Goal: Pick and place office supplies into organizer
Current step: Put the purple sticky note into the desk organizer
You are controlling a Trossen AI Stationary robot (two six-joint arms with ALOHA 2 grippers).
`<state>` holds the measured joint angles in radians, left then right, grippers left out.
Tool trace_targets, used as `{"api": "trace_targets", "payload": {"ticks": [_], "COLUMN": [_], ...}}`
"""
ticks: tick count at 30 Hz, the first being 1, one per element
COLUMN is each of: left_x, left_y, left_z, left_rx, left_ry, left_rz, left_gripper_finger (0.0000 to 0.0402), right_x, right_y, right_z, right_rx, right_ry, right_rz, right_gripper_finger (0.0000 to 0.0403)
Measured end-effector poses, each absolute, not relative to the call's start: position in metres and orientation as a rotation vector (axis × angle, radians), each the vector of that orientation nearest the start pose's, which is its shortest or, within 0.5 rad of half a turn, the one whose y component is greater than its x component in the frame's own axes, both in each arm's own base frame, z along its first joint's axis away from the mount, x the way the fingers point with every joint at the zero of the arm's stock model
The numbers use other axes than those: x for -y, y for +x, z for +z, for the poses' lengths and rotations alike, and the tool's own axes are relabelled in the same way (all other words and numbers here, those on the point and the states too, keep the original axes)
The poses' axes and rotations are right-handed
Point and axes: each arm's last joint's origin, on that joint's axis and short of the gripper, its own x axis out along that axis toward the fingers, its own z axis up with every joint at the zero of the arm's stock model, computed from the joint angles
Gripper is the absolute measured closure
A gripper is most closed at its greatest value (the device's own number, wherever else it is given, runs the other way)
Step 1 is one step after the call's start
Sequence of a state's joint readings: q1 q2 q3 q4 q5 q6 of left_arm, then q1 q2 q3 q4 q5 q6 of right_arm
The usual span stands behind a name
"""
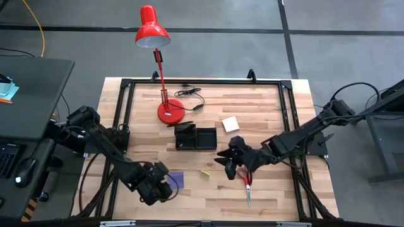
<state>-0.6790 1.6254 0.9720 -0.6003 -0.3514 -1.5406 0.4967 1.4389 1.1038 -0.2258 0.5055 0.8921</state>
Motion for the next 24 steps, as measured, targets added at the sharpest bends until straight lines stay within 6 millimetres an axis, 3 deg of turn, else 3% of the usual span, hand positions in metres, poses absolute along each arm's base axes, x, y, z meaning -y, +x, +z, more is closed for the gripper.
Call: {"api": "trace_targets", "payload": {"ticks": [6,14,24], "left_x": [0.156,0.141,0.146], "left_y": [0.245,0.255,0.26], "left_z": [0.169,0.161,0.146], "left_rx": [-0.981,-1.047,-1.1], "left_ry": [-0.878,-0.937,-0.95], "left_rz": [0.757,0.822,0.821], "left_gripper_finger": [0.0236,0.0282,0.0268], "right_x": [-0.145,-0.151,-0.152], "right_y": [0.28,0.279,0.278], "right_z": [0.295,0.298,0.299], "right_rx": [-0.409,-0.385,-0.379], "right_ry": [0.609,0.618,0.599], "right_rz": [-0.216,-0.192,-0.184], "right_gripper_finger": [0.0265,0.0265,0.0265]}}
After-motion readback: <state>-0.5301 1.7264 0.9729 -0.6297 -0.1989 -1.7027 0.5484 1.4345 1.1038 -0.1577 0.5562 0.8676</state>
